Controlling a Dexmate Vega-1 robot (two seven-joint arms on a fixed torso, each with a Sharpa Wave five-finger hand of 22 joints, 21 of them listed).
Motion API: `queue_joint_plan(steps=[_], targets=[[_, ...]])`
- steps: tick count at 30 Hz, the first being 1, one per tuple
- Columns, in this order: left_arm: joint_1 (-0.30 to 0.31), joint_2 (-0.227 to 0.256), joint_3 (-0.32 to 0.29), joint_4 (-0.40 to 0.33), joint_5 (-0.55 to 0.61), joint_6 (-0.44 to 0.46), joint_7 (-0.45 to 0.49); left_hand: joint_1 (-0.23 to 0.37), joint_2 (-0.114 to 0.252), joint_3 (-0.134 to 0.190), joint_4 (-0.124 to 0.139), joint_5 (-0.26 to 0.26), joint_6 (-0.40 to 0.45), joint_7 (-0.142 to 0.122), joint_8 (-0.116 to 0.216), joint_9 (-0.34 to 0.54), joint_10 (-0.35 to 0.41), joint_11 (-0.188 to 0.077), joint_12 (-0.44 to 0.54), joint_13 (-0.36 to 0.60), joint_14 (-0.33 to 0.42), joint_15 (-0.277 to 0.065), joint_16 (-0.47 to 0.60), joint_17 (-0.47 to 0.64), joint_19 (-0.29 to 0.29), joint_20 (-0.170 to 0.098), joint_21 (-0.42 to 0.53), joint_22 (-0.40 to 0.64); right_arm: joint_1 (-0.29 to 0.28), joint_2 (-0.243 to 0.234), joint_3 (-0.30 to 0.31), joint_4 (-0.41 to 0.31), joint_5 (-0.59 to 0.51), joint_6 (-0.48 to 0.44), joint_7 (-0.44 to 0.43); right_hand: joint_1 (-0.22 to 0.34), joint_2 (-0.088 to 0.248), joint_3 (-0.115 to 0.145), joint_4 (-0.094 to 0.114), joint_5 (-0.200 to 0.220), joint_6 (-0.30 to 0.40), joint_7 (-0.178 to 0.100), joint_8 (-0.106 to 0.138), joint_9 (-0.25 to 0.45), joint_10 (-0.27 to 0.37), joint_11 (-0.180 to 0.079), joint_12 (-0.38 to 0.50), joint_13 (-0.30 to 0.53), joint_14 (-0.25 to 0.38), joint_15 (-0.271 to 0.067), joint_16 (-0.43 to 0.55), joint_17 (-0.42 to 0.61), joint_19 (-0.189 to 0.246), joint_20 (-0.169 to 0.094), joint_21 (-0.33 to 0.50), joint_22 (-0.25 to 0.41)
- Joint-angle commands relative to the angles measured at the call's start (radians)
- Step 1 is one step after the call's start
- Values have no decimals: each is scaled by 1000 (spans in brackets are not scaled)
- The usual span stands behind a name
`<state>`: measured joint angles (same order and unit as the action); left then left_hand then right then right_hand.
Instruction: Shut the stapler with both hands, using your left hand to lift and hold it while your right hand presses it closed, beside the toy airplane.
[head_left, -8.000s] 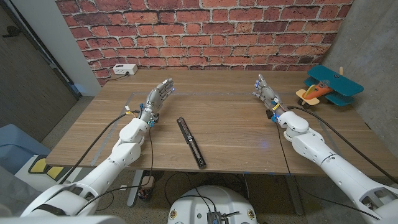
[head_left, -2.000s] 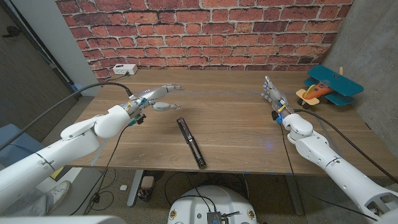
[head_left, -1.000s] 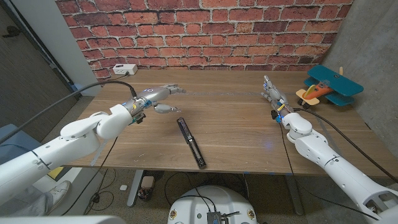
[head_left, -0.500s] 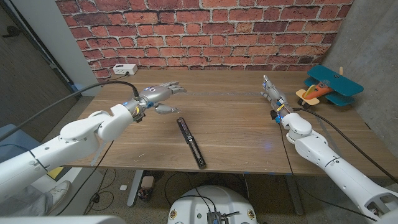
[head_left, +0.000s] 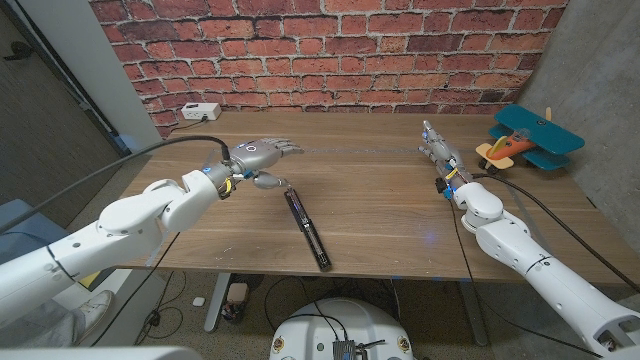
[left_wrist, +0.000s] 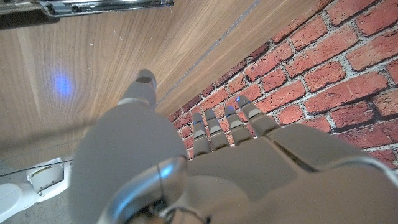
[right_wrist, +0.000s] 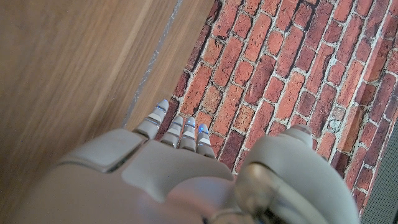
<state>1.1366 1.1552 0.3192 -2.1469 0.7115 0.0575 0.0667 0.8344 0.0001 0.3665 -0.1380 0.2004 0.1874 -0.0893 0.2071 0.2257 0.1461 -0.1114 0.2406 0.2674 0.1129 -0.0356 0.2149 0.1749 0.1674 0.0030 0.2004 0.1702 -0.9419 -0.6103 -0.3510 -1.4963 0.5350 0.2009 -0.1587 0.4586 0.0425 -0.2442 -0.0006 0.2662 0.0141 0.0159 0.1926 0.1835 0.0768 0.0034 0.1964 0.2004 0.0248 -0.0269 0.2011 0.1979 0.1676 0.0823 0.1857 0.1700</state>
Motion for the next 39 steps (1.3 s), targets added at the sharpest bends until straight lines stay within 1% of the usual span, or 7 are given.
queue_joint_plan(steps=[1,9,13,24,32,35,39], targets=[[12,10,3,-31,50,42,-42,4,12,-10,4,3,-1,-3,5,3,-13,6,2,5,4,-46,-5,5,25,-14,12,3,-12,-12,8,-19,1,-14,-4,8,-3,-3,-5,0,1,-3,3,5,2,-4,5,3,-3,-24,5,1,2,-5,3,1],[-4,11,13,-18,56,28,-58,-12,11,-28,12,2,-7,-4,5,4,12,-7,15,10,21,-68,0,13,46,-21,15,6,-22,-13,16,-23,3,-13,-13,9,-3,-2,-5,-1,1,-3,3,5,1,-4,5,3,-3,-24,5,1,2,-6,4,1],[-12,14,21,-18,83,28,-63,-6,7,-41,5,-1,18,-29,17,3,63,-47,39,21,42,-96,6,18,63,-46,16,8,-26,-13,18,-25,4,-14,-18,9,-3,-3,-6,-1,1,-3,3,5,0,-4,5,3,-3,-24,5,1,2,-6,4,1],[-28,15,50,-6,154,20,-66,-26,-1,-65,9,-15,66,-38,36,5,78,-44,48,32,82,-120,24,32,91,-58,21,11,-29,-13,17,-25,0,-22,-27,10,-3,-2,-7,-1,1,-3,3,5,1,-3,6,3,-3,-25,5,1,2,-6,4,2],[-33,11,49,16,132,-4,-56,-42,0,-75,15,-16,67,-35,37,7,86,-38,51,36,92,-115,32,40,101,-57,24,13,-23,-4,14,-13,0,-23,-31,12,-2,-2,-8,-2,3,-5,4,5,1,-10,6,3,-3,-30,6,1,2,-6,4,2],[-44,11,58,22,136,-13,-73,-14,32,-58,5,-14,65,-26,39,12,94,-46,56,42,90,-113,35,46,102,-53,23,15,-23,-5,13,-15,-5,-21,-34,12,-2,-2,-8,-2,3,-5,4,5,2,-11,6,3,-2,-30,6,1,2,-6,4,2],[-64,3,74,37,139,-32,-84,-24,19,-69,4,-20,53,-23,37,16,86,-47,55,48,75,-107,30,50,90,-47,17,15,-23,-5,13,-18,-5,-24,-36,12,-3,-2,-8,-2,2,-6,4,5,2,-11,6,3,-2,-30,6,1,2,-6,4,2]])
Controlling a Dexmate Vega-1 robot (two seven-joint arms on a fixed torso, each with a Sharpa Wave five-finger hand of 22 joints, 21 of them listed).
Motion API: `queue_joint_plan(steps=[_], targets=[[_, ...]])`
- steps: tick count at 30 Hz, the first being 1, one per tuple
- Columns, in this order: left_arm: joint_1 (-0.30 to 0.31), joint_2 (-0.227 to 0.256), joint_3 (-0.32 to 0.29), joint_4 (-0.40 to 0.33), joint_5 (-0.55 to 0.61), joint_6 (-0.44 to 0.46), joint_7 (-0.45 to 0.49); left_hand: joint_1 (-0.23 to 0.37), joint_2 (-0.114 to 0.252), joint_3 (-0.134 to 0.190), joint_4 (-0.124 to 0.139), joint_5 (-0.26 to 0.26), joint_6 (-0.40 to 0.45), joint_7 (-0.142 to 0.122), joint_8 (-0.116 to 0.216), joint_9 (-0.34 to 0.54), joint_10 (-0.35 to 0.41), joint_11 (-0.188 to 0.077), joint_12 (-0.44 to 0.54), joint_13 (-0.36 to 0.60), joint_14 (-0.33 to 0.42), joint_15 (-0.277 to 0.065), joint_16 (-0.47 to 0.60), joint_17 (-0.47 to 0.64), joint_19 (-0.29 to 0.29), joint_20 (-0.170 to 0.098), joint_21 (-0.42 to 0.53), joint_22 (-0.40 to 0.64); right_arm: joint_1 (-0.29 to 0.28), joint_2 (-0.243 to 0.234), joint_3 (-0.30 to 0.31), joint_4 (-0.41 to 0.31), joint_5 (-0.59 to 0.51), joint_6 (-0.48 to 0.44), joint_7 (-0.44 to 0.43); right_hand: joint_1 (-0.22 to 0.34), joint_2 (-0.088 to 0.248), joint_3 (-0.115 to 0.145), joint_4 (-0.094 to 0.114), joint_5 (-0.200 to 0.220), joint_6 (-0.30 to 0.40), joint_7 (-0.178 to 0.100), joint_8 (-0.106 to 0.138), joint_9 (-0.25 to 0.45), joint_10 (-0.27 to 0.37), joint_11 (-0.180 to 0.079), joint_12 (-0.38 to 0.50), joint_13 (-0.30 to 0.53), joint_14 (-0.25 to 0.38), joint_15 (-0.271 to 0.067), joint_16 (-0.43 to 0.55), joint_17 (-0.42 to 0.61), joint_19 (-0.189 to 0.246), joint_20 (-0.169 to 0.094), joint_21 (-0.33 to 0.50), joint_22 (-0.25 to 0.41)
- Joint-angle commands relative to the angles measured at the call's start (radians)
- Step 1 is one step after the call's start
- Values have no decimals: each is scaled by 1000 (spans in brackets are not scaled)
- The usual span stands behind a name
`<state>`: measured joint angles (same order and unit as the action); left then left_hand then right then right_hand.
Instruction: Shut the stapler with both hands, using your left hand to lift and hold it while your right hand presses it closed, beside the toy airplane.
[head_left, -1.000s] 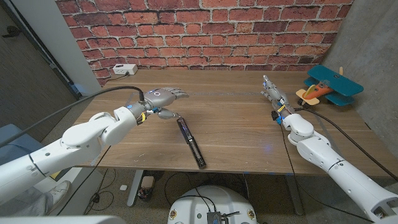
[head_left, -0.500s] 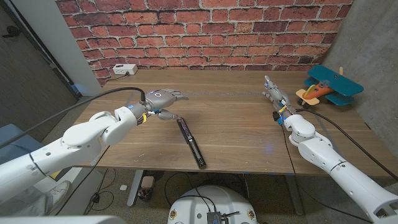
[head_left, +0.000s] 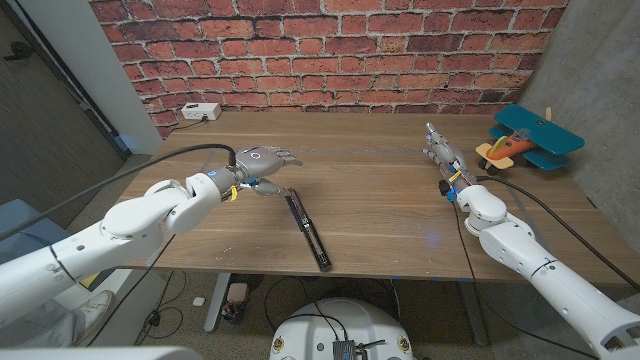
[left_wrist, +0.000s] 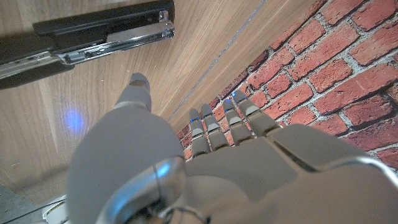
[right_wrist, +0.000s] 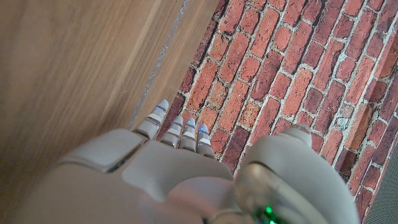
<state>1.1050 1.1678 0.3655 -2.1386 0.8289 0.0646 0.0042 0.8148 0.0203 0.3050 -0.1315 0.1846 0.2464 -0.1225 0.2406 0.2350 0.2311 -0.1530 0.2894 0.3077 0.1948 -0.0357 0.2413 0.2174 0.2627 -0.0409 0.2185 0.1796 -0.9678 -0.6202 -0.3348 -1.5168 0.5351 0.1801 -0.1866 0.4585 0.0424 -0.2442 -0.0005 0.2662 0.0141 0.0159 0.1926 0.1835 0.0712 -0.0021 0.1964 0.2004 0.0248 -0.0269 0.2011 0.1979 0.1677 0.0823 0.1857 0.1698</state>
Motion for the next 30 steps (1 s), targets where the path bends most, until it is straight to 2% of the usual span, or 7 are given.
queue_joint_plan(steps=[1,4,6,13,20,30], targets=[[-36,-11,32,31,24,-43,-23,-14,-4,-13,1,-6,-7,11,5,9,-3,2,5,10,-8,-107,4,10,-8,-3,-3,5,3,5,-4,3,-6,-3,-7,13,-2,-2,-9,-2,3,-6,4,5,7,-5,6,3,-2,-30,6,1,2,-6,4,2],[-43,-18,52,37,86,-42,0,-24,-9,-19,4,-7,3,12,10,11,-4,5,6,13,-9,-107,5,12,-9,-2,-4,5,4,5,-4,5,-5,-5,-7,13,-2,-2,-9,-2,2,-6,4,5,7,-5,6,3,-2,-31,6,1,2,-6,4,2],[-52,-25,57,46,70,-57,-5,-27,-11,-22,4,-7,11,8,15,13,-2,3,7,15,-8,-109,6,13,-9,-3,-4,5,4,6,-4,4,-1,-9,-7,13,-3,-2,-9,-2,2,-7,4,5,7,-5,6,3,-2,-31,6,1,2,-6,4,2],[-84,-40,80,73,64,-87,-30,-27,-20,-30,-2,-6,48,20,37,22,-7,6,6,23,-25,-105,-2,13,-10,-4,-6,5,5,5,-7,3,-10,-6,-8,13,-3,-2,-9,-2,6,-9,5,5,8,-10,6,3,-2,-30,6,1,2,-6,4,2],[-89,-45,89,90,63,-108,-16,-28,-18,-32,-3,-5,37,17,36,27,-2,0,8,27,-22,-105,-1,11,-11,-4,-7,4,2,2,-5,-6,-11,-12,-14,14,-3,-1,-10,-2,6,-11,5,5,9,-10,7,3,-2,-33,7,1,2,-5,4,2],[-99,-53,109,120,63,-128,-14,-29,-17,-36,-4,-3,38,15,41,33,-2,6,8,33,-27,-102,-5,9,-17,-4,-11,3,12,8,-11,4,-11,-17,-12,15,-2,-1,-11,-3,7,-11,5,5,9,-10,6,3,-1,-33,7,1,2,-5,4,2]])
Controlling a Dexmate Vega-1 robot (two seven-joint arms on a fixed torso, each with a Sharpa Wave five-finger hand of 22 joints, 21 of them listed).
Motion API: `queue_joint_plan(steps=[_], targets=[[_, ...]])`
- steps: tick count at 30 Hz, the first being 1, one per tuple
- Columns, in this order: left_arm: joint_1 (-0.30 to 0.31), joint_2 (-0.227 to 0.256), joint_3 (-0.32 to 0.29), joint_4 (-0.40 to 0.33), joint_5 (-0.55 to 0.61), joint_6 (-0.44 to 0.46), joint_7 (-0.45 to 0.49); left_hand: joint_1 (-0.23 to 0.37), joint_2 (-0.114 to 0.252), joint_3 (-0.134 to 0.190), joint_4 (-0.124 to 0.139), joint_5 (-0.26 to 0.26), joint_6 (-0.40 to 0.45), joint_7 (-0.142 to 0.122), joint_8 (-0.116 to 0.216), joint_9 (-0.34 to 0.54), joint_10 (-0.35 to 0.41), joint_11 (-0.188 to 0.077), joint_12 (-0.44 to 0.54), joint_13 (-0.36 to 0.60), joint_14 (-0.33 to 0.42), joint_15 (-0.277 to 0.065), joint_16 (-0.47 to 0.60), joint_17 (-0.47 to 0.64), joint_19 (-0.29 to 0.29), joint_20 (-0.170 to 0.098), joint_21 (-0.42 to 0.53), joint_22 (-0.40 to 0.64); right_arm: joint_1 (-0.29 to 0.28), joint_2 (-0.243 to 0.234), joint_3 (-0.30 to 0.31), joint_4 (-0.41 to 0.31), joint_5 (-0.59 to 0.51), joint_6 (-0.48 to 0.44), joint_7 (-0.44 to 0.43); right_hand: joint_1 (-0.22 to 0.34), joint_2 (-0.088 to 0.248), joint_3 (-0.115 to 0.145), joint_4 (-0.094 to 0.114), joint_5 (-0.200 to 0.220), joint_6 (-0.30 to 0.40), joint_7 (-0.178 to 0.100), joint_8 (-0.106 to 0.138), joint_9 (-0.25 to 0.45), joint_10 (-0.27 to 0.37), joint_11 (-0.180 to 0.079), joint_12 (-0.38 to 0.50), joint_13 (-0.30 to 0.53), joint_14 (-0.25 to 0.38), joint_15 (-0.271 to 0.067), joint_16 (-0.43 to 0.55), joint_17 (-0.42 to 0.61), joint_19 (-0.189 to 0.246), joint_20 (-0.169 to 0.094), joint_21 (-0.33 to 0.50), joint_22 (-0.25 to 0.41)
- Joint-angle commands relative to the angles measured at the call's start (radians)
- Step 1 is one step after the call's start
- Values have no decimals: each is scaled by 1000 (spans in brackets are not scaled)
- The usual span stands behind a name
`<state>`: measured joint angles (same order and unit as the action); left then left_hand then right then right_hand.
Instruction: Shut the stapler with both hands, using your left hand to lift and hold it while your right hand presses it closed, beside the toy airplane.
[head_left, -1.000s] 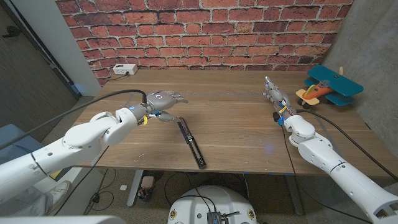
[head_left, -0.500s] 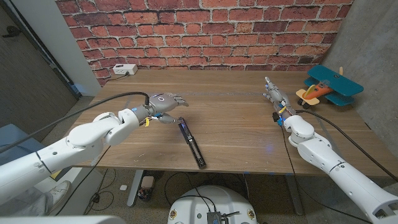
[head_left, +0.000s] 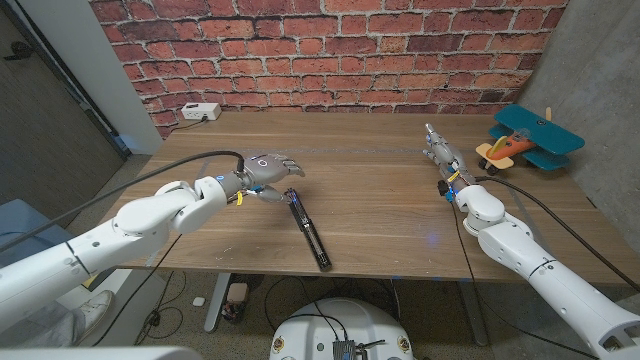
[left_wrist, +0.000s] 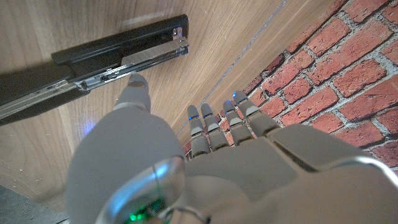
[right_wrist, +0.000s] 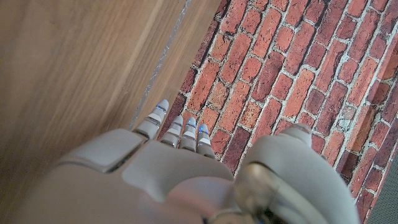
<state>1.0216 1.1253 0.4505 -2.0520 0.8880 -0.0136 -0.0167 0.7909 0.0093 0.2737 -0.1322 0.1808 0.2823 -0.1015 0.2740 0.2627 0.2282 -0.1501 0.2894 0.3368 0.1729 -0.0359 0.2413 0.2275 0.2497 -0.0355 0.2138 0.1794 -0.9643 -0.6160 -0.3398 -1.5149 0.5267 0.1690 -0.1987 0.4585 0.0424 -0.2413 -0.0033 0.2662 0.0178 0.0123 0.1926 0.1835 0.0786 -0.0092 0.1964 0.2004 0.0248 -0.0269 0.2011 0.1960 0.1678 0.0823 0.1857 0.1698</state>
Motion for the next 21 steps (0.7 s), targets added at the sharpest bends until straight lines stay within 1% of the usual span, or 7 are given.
queue_joint_plan(steps=[1,9,10,11,13,17,21], targets=[[-15,-11,24,34,2,-51,9,-5,-6,-5,-3,1,3,-6,9,6,1,1,8,4,-5,-103,-5,-1,-5,-9,-6,3,11,5,-7,4,-3,-6,2,15,-2,-4,-8,-3,3,-7,5,5,2,-2,6,3,-2,-33,7,3,2,-5,4,2],[-24,-13,32,48,-1,-61,8,-4,-5,-7,-5,2,5,-7,13,11,3,-4,9,9,-5,-103,-7,-3,-12,-6,-10,3,20,11,-13,14,-6,-10,0,15,-2,-4,-8,-3,3,-8,5,5,2,-2,7,3,-1,-31,7,3,2,-5,4,2],[-25,-14,33,50,1,-60,7,-5,-5,-7,-5,2,5,-6,14,11,2,-2,8,9,-6,-103,-7,-4,-14,-5,-10,3,20,12,-13,15,-6,-11,-2,15,-2,-4,-8,-3,3,-8,5,5,3,-2,7,3,-1,-31,7,3,2,-5,4,2],[-28,-14,35,50,3,-60,1,-4,-4,-7,-5,2,4,-6,14,12,3,-10,8,11,-7,-103,-8,-4,-15,-5,-11,2,20,13,-12,16,-5,-9,-2,15,-2,-4,-8,-3,3,-8,5,5,2,-2,7,3,-2,-32,7,3,2,-5,4,2],[-33,-17,38,55,3,-63,0,-4,-2,-8,-5,2,5,-7,16,14,5,-6,9,12,-7,-103,-8,-5,-22,-3,-14,2,20,12,-12,16,-6,-10,-4,15,-2,-4,-9,-3,3,-8,5,5,2,-1,7,3,-2,-31,7,3,2,-6,4,2],[-42,-21,45,66,1,-72,-3,-5,-1,-8,-5,2,8,-10,19,16,9,-6,11,14,-7,-103,-9,-6,-26,-1,-15,2,20,13,-12,16,-6,-13,-7,16,-1,-3,-9,-3,3,-7,5,5,2,-2,6,3,-2,-33,7,3,2,-5,4,2],[-51,-21,52,75,3,-84,-7,-5,1,-9,-5,2,17,-6,24,18,12,-5,12,17,-7,-102,-9,-7,-28,-1,-16,1,24,15,-14,18,-6,-17,-9,16,-1,-3,-9,-3,3,-7,5,5,2,-2,6,3,-1,-33,7,3,2,-6,4,2]])
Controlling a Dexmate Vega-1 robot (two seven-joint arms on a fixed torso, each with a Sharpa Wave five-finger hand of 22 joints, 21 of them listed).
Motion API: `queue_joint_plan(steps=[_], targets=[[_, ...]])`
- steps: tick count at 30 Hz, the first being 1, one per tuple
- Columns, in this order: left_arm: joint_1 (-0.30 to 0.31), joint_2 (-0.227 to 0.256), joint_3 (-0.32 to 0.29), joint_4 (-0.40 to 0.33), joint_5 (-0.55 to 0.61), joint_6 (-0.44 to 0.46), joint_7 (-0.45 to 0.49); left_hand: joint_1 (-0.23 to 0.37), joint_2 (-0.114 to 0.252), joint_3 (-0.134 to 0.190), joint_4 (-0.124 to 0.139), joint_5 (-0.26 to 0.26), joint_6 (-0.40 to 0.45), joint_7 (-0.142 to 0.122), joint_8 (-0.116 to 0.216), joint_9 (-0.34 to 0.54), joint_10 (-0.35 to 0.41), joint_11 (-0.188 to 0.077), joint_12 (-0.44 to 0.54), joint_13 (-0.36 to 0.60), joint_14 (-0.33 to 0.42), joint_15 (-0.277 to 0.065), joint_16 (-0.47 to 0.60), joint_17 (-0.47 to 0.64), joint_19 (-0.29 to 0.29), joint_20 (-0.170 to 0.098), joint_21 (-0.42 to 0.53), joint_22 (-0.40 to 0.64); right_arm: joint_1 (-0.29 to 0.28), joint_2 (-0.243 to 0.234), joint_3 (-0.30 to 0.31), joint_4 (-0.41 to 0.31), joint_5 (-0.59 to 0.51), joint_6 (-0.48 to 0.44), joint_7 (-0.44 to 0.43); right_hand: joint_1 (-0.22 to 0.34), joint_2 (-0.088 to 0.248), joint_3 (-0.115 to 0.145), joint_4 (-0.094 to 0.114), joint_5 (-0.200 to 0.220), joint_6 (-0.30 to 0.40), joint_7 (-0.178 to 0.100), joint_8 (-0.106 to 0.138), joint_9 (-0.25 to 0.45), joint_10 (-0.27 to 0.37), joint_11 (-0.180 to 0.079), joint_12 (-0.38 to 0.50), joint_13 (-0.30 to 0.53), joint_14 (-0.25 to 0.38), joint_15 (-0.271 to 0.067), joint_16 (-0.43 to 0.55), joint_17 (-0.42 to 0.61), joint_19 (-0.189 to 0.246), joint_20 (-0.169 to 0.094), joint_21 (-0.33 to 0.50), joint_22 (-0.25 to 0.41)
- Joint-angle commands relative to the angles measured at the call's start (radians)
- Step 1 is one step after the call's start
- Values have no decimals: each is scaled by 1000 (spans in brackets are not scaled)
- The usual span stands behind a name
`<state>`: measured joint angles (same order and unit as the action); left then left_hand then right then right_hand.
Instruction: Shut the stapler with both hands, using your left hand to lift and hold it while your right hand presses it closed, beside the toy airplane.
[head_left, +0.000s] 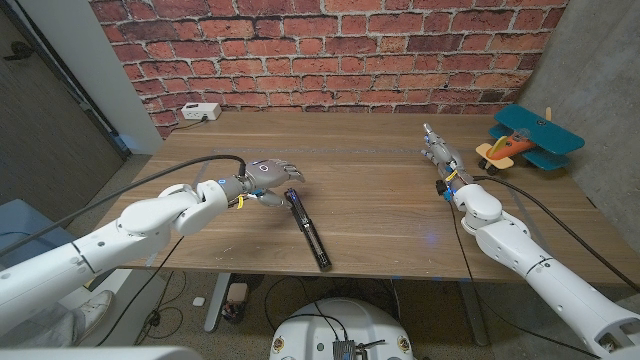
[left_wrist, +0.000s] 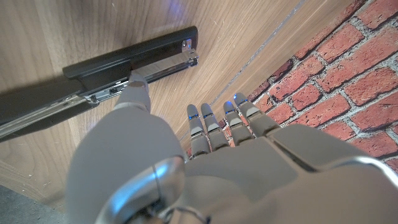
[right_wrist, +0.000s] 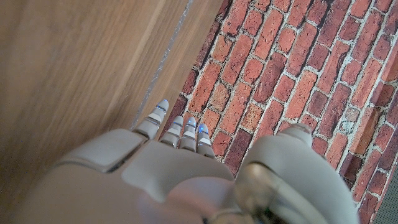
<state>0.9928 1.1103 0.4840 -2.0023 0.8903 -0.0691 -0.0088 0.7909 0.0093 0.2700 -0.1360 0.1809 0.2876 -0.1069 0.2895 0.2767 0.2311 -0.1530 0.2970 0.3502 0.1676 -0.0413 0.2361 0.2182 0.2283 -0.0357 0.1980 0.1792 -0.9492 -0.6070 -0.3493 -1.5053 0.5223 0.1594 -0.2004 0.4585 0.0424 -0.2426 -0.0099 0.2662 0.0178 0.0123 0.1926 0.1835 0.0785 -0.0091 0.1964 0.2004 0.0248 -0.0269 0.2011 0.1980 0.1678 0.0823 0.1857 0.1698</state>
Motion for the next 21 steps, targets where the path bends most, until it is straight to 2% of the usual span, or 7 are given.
queue_joint_plan(steps=[1,11,21], targets=[[-23,-6,19,25,0,-28,-15,-5,1,-6,-1,2,13,-2,10,5,13,-9,6,5,-1,-97,-4,2,-8,0,-1,1,9,6,-5,9,-2,-7,-8,16,-1,-2,-3,-3,3,-7,5,5,2,-2,6,3,-2,-33,7,1,2,-6,4,2],[-31,-1,27,40,-3,-47,-15,-3,3,-7,-3,2,15,-2,16,11,18,-10,7,11,3,-102,-3,0,-12,2,-2,0,13,13,-8,15,-3,-11,-15,16,-1,-2,-3,-3,3,-7,5,5,1,-2,6,3,-2,-32,7,1,1,-5,4,2],[-26,0,36,51,2,-55,-9,-2,6,-9,-4,2,16,-3,20,16,17,-13,7,16,4,-101,-4,-2,-15,3,-2,-1,-3,6,-1,-9,-5,-14,-30,17,1,-1,-3,-3,3,-7,5,5,2,-4,6,3,-1,-33,7,1,1,-4,4,2]])
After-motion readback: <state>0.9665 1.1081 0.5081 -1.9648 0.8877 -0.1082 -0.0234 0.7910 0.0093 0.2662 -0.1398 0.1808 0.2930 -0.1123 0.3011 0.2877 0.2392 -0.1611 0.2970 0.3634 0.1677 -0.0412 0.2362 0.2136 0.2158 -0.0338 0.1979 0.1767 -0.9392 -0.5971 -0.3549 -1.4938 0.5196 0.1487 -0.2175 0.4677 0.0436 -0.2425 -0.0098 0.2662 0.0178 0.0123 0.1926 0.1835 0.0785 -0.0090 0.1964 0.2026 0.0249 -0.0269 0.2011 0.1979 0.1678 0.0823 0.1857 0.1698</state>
